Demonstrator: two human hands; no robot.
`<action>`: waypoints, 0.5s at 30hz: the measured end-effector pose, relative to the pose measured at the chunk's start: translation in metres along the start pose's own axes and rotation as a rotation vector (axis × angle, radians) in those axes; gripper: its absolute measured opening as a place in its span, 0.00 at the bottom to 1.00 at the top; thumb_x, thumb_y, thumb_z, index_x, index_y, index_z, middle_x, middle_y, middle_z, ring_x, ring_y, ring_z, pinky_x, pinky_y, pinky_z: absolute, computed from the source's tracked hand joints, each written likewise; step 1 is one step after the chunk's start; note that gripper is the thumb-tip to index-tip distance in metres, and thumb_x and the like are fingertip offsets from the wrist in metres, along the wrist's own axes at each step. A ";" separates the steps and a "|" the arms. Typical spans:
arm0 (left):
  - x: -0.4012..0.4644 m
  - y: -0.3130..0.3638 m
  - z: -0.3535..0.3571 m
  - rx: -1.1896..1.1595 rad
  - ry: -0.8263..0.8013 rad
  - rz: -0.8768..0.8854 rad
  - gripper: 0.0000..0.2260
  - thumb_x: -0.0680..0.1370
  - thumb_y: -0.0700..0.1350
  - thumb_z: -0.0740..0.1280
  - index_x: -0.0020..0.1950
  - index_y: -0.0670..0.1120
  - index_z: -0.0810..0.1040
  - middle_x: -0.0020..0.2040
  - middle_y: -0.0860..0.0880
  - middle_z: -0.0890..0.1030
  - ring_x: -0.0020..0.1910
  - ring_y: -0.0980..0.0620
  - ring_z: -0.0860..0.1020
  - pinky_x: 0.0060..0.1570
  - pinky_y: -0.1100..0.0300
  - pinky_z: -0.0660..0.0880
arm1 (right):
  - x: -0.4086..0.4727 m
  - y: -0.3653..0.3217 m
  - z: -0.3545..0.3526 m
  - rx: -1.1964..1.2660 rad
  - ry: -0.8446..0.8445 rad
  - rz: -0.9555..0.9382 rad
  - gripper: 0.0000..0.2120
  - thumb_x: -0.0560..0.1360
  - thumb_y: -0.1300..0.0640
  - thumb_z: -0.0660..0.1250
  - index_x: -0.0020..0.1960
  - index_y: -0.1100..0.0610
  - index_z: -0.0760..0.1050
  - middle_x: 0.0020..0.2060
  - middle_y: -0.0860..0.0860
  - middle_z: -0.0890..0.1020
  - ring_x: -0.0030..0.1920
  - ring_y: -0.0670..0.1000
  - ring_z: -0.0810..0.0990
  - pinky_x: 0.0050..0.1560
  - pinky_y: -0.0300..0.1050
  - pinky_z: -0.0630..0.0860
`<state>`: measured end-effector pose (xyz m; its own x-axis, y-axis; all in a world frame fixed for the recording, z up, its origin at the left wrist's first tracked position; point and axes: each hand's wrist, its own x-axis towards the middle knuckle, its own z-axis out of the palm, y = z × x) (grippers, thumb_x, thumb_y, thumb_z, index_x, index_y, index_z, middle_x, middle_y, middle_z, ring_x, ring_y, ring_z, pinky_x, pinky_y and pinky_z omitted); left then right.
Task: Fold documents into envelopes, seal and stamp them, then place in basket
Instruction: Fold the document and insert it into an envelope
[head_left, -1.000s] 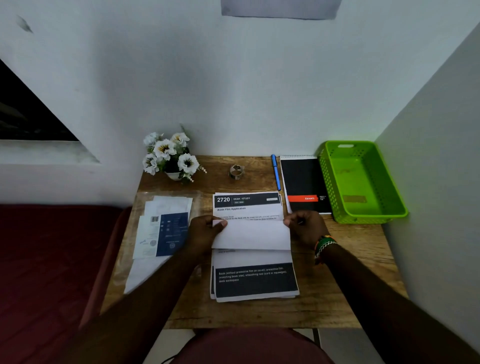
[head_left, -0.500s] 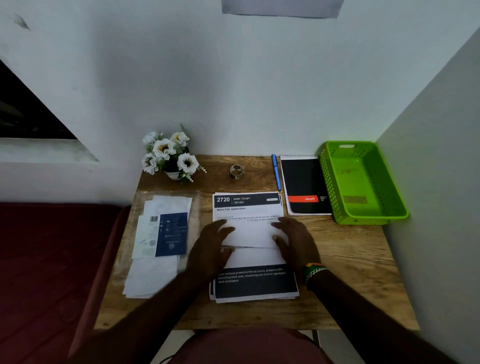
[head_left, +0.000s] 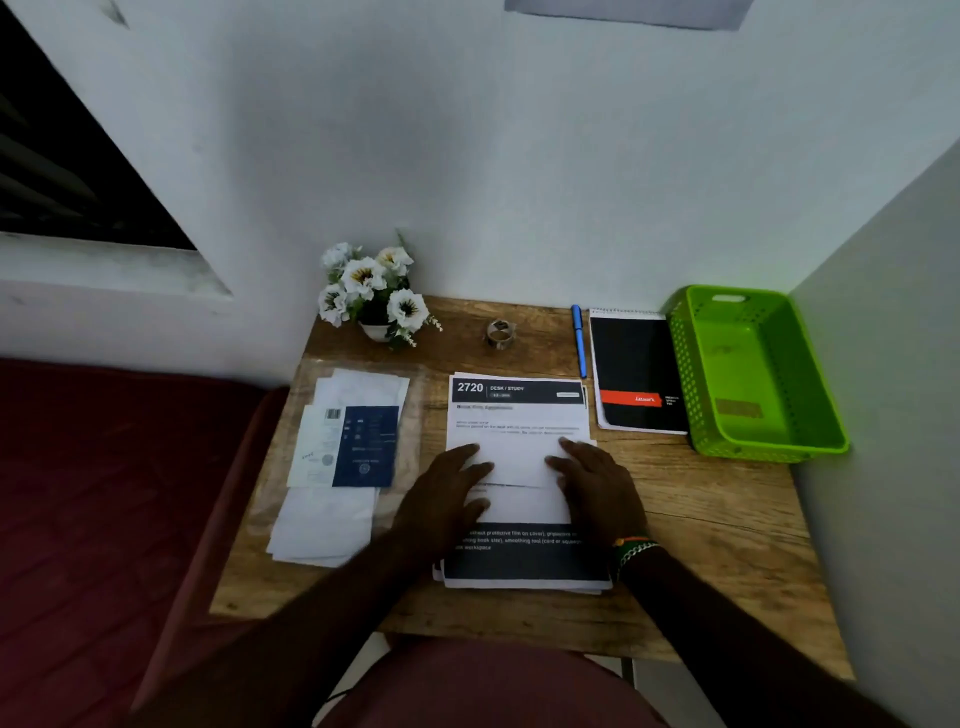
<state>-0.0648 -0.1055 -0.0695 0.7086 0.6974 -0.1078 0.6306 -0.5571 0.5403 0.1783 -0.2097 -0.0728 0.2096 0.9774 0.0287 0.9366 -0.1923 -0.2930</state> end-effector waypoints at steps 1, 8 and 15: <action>-0.005 -0.002 -0.004 -0.021 0.020 0.013 0.24 0.80 0.53 0.66 0.76 0.53 0.68 0.79 0.51 0.62 0.78 0.50 0.59 0.76 0.51 0.60 | 0.000 -0.002 -0.001 0.003 0.014 -0.003 0.17 0.76 0.55 0.71 0.64 0.49 0.78 0.69 0.54 0.76 0.69 0.59 0.73 0.61 0.62 0.76; -0.086 -0.067 -0.040 0.016 0.241 -0.140 0.30 0.74 0.64 0.67 0.72 0.51 0.72 0.72 0.51 0.72 0.70 0.50 0.70 0.69 0.50 0.69 | 0.020 -0.072 0.000 0.177 0.083 -0.254 0.13 0.79 0.51 0.63 0.60 0.50 0.80 0.66 0.52 0.77 0.66 0.57 0.73 0.60 0.54 0.74; -0.165 -0.120 -0.052 0.082 0.365 -0.226 0.31 0.72 0.66 0.68 0.68 0.48 0.78 0.73 0.43 0.72 0.71 0.44 0.70 0.71 0.52 0.62 | 0.034 -0.190 0.027 0.344 -0.154 -0.628 0.06 0.75 0.56 0.70 0.51 0.54 0.82 0.59 0.54 0.81 0.60 0.57 0.77 0.57 0.54 0.77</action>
<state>-0.2737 -0.1306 -0.0733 0.4007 0.9113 0.0943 0.7905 -0.3959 0.4674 -0.0004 -0.1373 -0.0416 -0.4037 0.9004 0.1624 0.7207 0.4223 -0.5499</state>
